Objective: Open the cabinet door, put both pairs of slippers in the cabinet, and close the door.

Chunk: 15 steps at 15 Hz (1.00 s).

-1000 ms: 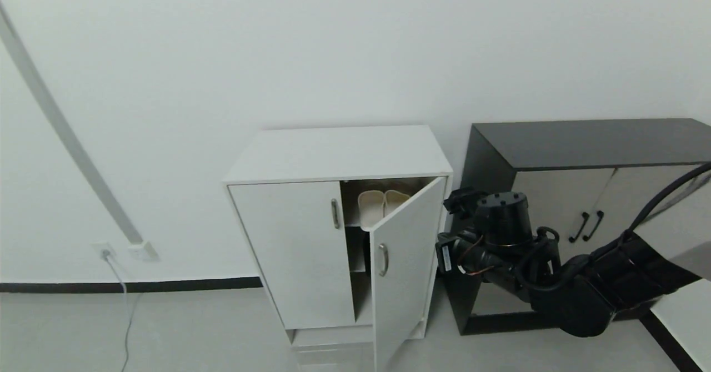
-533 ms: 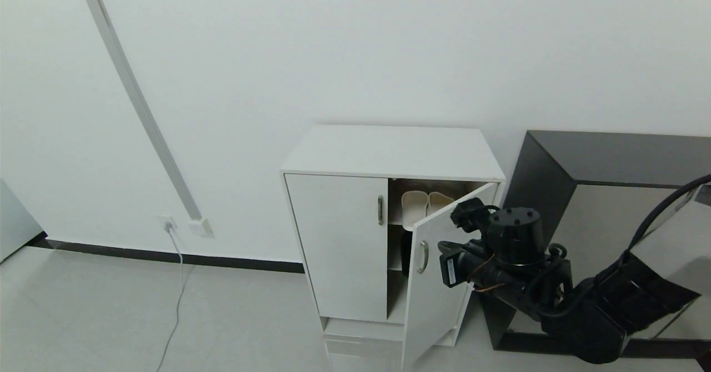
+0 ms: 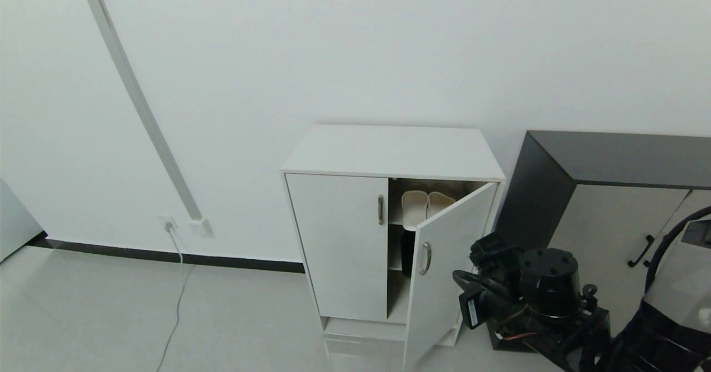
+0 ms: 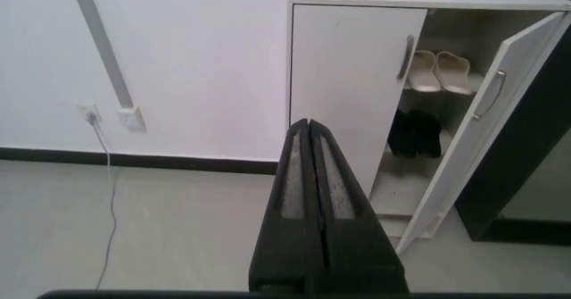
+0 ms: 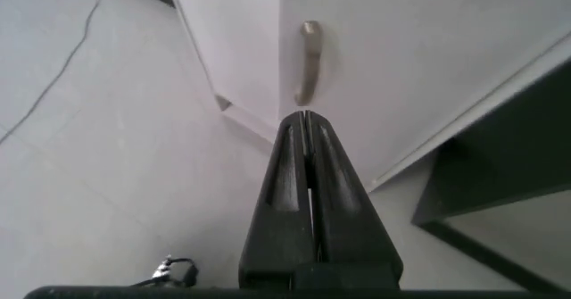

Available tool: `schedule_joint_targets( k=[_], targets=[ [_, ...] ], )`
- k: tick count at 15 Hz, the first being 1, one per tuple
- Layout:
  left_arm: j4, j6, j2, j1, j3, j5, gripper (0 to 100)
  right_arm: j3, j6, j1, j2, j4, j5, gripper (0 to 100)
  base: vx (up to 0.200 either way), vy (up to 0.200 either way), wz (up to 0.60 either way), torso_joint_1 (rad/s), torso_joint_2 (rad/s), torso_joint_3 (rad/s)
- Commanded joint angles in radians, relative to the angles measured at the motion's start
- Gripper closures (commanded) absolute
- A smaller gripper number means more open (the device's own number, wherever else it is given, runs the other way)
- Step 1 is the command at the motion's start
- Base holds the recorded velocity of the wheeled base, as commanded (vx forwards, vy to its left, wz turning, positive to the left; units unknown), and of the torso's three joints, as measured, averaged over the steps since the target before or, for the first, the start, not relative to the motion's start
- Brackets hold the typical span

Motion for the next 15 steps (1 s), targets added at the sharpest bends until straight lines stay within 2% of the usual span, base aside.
schedule_joint_targets(
  k=[1,7,10,15],
  targets=[
    [0.0,-0.001,0.0,0.0,0.0,0.0,100,0.046,0.002,0.005,0.014,-0.041,0.004,100,0.2,0.0,0.0,0.002,0.0,0.007],
    [0.0,-0.001,0.0,0.0,0.0,-0.001,100,0.048,0.004,0.004,0.081,-0.085,0.006,100,0.2,0.0,0.0,0.002,0.0,0.004],
    [0.0,-0.004,0.0,0.0,0.0,0.0,100,0.043,0.004,-0.007,0.118,-0.148,0.006,100,0.0,0.0,0.0,0.0,0.0,0.0],
    [0.0,-0.006,0.0,0.0,0.0,0.0,100,-0.064,0.005,-0.038,0.193,-0.149,0.006,100,0.0,0.0,0.0,0.0,0.0,0.0]
  ],
)
